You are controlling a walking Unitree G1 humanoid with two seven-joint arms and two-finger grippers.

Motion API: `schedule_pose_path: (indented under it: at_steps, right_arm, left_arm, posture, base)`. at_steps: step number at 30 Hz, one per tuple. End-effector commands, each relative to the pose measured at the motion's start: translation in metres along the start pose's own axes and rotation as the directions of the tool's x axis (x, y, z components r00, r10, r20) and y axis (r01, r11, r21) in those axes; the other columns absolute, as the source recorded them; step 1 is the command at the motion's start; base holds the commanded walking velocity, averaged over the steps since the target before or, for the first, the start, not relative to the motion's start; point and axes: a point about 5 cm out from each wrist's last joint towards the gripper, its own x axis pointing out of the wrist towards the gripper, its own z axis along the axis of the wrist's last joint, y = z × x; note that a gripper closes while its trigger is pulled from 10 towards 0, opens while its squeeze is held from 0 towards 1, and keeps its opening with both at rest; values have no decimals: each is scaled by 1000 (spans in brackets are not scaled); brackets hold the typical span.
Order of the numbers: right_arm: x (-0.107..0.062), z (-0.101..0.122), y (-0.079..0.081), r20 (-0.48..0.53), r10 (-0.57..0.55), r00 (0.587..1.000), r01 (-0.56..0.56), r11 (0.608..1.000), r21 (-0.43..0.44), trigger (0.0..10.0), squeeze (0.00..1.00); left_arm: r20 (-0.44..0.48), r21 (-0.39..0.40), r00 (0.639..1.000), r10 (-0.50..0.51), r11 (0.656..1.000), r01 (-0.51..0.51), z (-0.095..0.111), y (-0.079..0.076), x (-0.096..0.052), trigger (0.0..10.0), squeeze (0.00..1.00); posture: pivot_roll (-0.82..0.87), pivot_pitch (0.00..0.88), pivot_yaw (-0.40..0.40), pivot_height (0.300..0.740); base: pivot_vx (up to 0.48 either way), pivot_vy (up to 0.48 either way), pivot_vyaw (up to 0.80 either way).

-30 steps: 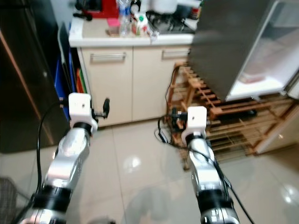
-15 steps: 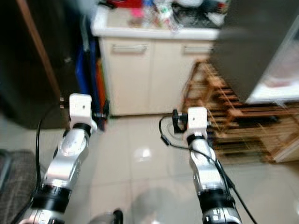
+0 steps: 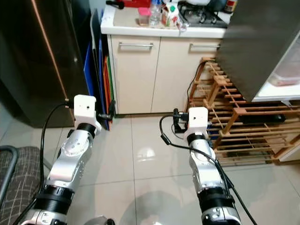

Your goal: Restocking fridge

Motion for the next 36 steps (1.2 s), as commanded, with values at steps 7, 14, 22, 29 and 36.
schedule_pose_path:
  at_steps: [7,14,22,29,36]
  right_arm:
    - [1,2,0,10,-6,1000,6,1000,-5,10000,0]
    - [1,1,0,10,-8,1000,8,1000,-6,10000,0]
    - [1,10,-3,55,-29,998,29,1000,6,10000,0]
    - [3,53,-15,258,-126,958,135,991,-17,10000,0]
    - [0,36,-25,166,-188,968,184,982,42,10000,0]
  left_arm:
    - [-6,14,1000,6,1000,-5,3,1,5,10000,988]
    - [26,10,1000,3,1000,-3,7,2,5,10000,1000]
    - [26,31,999,27,999,-28,8,3,7,10000,659]
    - [203,-48,975,95,995,-87,44,14,7,10000,0]
    - [136,-96,981,140,987,-128,30,28,5,10000,0]
  posture:
    - [-50,0,-41,740]
    - [-52,0,-40,740]
    - [-52,0,-42,740]
    - [-56,0,-43,740]
    - [-53,0,-43,740]
  base:
    - [0,0,0]
    - [0,0,0]
    - [0,0,0]
    - [206,0,0]
    - [465,0,0]
